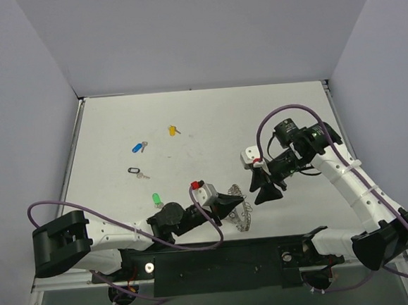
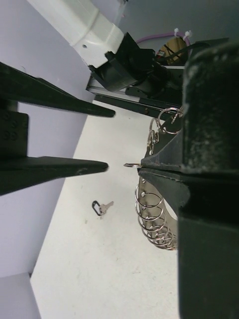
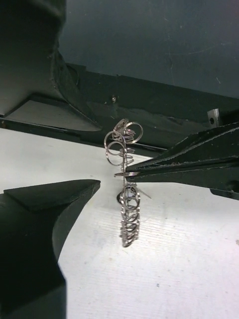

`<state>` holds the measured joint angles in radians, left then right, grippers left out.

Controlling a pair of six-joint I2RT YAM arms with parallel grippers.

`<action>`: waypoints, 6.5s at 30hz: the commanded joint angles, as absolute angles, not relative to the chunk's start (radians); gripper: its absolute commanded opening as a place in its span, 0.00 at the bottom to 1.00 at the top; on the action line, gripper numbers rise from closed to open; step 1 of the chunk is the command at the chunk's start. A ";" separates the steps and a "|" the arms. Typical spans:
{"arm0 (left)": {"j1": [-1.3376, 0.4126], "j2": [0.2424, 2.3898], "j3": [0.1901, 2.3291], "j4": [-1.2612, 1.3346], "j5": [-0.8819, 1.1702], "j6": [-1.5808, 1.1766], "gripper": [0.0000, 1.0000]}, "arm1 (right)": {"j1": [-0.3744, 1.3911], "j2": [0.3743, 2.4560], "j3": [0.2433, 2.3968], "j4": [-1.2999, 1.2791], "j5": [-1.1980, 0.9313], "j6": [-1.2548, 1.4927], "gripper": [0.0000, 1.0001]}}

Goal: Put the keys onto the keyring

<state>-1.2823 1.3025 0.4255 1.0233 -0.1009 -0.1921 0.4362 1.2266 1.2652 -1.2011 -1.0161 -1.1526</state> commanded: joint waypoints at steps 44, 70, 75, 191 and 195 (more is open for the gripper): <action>-1.315 1.264 0.437 1.177 -0.175 -0.253 0.12 | 0.497 1.259 1.305 -1.128 -1.019 -0.995 0.00; -1.235 1.212 0.545 0.873 -0.023 0.029 0.62 | 0.606 1.388 1.467 -1.333 -0.673 -1.011 0.00; -1.213 1.287 0.594 0.893 0.047 0.015 0.55 | 0.606 1.385 1.462 -1.335 -0.686 -1.017 0.00; -1.210 1.282 0.433 1.218 0.063 -0.287 0.00 | 0.554 1.287 1.309 -1.121 -1.026 -1.017 0.00; -1.210 1.272 0.452 1.138 0.063 -0.284 0.00 | 0.555 1.285 1.316 -1.101 -1.005 -0.959 0.00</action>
